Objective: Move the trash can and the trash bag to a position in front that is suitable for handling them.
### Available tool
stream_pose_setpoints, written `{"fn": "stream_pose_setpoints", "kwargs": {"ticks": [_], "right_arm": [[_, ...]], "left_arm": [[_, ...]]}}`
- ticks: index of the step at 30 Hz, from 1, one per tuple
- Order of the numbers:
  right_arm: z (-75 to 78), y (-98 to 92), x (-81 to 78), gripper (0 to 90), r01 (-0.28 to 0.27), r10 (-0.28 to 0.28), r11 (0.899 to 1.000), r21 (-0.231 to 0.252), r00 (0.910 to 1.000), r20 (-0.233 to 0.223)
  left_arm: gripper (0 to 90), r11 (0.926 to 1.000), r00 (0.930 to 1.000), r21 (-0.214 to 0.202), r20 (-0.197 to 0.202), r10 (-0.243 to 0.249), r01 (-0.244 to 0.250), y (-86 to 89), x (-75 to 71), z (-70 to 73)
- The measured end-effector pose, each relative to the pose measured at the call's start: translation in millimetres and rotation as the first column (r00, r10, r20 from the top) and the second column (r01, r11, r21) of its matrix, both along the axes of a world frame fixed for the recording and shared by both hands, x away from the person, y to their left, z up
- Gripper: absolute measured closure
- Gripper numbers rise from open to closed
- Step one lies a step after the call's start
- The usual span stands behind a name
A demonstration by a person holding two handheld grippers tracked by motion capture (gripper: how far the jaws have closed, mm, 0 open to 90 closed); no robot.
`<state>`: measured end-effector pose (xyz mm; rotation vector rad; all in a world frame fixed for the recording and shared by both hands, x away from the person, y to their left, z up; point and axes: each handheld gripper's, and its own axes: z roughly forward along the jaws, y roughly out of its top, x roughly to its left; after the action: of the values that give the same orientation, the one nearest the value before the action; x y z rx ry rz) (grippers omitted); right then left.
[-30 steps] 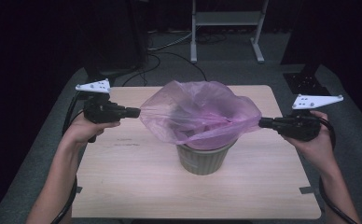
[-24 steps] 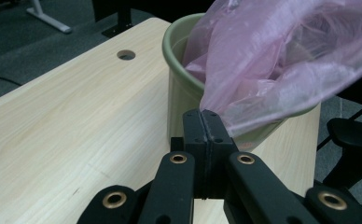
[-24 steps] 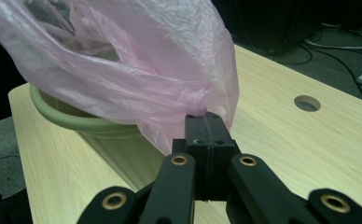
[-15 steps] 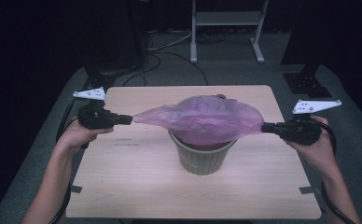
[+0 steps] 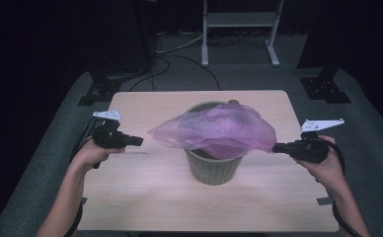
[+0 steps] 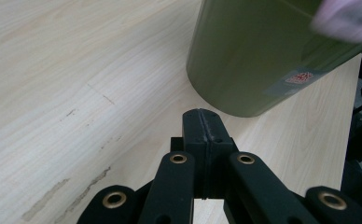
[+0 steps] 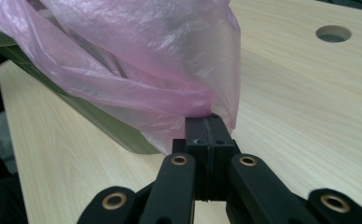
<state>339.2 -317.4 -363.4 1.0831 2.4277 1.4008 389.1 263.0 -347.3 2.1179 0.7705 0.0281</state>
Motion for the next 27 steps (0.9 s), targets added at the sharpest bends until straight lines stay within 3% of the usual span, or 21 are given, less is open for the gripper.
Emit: {"fn": "stream_pose_setpoints", "kwargs": {"ticks": [1, 5, 7, 13, 19, 27], "right_arm": [[-1.0, -0.9, -1.6, 90.0, -0.005, 0.004, 1.0, 0.028, 1.0, 0.007], [5.4, 0.1, -4.4, 90.0, -0.013, 0.012, 0.999, 0.043, 0.9994, 0.032], [10.8, -1.5, -5.6, 80.2, -0.022, 0.019, 0.998, 0.066, 0.9991, 0.037], [18.8, -5.4, -12.9, 69.3, -0.03, 0.025, 0.996, 0.087, 0.9977, 0.063], [32.6, -11.1, -25.7, 58.7, -0.047, 0.037, 0.994, 0.095, 0.9939, 0.104], [51.6, -7.3, -40.3, 57.0, -0.087, 0.074, 0.993, 0.083, 0.9855, 0.153]], "left_arm": [[90.0, 0.9998, 1.0, -0.018, 0.002, -0.004, 0.004, 0.7, -0.7, -0.7], [90.0, 0.9992, 0.9996, -0.035, 0.023, -0.018, 0.019, 0.0, -2.2, 4.5], [84.1, 0.9983, 0.9984, -0.042, 0.041, -0.039, 0.041, -2.3, -6.2, 11.6], [75.2, 0.9954, 0.9935, -0.04, 0.077, -0.084, 0.087, -6.4, -16.4, 23.0], [68.4, 0.9912, 0.9854, -0.04, 0.12, -0.121, 0.126, -10.5, -28.5, 38.2], [62.8, 0.9832, 0.9737, -0.032, 0.148, -0.173, 0.18, -23.0, -37.8, 51.6]]}}
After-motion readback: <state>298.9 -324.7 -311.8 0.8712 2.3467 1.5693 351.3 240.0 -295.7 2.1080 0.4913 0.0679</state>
